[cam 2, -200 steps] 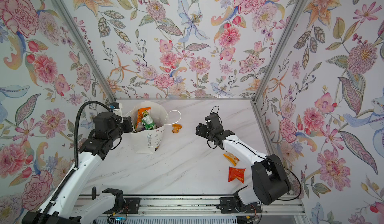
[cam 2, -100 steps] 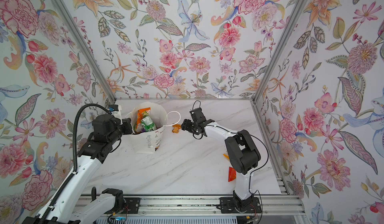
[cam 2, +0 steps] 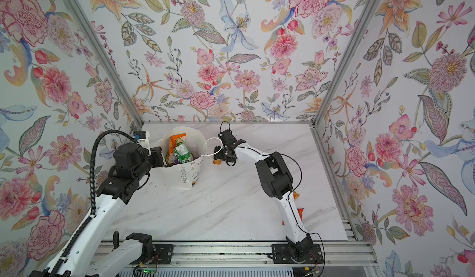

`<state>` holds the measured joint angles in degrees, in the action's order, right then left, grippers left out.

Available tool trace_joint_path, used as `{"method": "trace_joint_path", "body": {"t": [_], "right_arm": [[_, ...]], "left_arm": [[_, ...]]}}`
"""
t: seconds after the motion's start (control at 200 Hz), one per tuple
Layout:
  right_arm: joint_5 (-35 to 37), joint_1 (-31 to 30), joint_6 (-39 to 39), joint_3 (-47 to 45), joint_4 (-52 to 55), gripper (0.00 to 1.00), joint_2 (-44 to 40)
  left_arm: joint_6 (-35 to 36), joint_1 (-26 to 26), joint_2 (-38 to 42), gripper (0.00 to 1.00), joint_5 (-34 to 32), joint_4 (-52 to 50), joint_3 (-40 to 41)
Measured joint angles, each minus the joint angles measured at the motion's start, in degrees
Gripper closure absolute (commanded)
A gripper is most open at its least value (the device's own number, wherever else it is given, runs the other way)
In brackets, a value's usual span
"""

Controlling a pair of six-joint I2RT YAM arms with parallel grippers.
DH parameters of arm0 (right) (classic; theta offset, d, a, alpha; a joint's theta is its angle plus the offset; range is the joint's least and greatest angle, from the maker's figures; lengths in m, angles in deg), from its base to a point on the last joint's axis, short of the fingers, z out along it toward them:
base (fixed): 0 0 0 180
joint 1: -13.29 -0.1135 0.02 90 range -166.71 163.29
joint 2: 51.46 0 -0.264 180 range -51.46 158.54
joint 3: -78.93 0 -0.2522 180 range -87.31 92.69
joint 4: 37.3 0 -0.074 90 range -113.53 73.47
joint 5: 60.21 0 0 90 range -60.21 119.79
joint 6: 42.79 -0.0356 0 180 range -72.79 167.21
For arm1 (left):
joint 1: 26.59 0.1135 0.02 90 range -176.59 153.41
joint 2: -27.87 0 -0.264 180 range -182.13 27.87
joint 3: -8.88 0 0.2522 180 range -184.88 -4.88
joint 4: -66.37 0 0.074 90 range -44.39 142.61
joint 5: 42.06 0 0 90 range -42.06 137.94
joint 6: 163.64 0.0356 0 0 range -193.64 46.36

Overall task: Place the snacks into the paper bag
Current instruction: Pick up the snack from the top-center of the table.

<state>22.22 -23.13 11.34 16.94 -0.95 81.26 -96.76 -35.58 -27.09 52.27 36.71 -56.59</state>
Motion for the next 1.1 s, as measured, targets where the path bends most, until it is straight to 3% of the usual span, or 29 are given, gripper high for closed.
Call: {"method": "trace_joint_path", "body": {"t": [0.45, 0.791, 1.101], "right_arm": [[5.3, -3.5, 3.7, 9.8, 6.5, 0.31, 5.5], [9.4, -3.8, 6.3, 6.5, 6.8, 0.39, 3.8], [10.3, -3.5, 7.0, 0.3, 7.2, 0.57, -0.2]], "left_arm": [[0.0, 0.5, 0.0, 1.0, 0.4, 0.7, 0.5], [0.0, 0.8, 0.0, 1.0, 1.1, 0.8, 0.5], [0.0, 1.0, 0.0, 1.0, 1.1, 0.8, 0.5]]}}
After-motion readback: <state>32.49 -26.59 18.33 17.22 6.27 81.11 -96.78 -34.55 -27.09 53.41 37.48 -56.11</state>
